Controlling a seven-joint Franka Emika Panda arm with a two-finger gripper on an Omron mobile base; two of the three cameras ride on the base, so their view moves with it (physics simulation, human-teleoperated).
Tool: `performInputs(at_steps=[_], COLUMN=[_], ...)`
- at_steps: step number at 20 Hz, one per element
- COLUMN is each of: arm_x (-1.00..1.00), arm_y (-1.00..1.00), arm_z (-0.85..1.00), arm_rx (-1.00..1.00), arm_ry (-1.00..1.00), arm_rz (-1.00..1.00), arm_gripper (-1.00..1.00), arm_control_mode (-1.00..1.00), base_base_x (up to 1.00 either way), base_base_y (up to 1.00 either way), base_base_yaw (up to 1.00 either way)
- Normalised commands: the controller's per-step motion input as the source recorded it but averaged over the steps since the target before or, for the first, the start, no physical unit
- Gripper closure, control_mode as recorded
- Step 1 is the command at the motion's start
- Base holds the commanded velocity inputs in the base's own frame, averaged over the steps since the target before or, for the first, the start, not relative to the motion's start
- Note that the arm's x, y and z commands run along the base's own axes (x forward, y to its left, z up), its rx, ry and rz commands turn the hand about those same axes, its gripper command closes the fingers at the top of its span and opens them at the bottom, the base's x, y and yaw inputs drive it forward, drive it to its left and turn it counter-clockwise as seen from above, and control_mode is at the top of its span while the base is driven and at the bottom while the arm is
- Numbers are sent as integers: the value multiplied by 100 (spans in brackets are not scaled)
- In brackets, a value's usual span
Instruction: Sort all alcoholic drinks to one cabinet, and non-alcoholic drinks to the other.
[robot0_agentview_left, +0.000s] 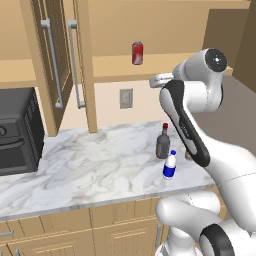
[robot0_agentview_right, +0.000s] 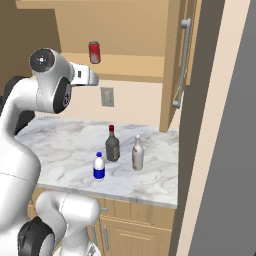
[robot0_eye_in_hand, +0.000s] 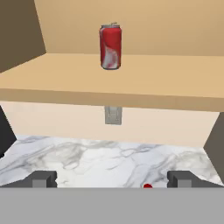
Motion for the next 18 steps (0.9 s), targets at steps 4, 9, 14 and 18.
performInputs(at_steps=[4, 9, 14, 18], arm_x=[-99, -66, -38, -16], arm_y=[-24, -7, -8, -1], arm_z=[-99, -85, -70, -57], arm_rx=[-10, -9, -4, -2], arm_ry=[24, 31, 28, 18], arm_rz=[-9, -2, -2, -4], arm_gripper=[-100, -100, -100, -100], arm_control_mode=[-100, -100, -100, -100], base_base_x=[0, 0, 0, 0], base_base_y=[0, 0, 0, 0], base_base_yaw=[0, 0, 0, 0])
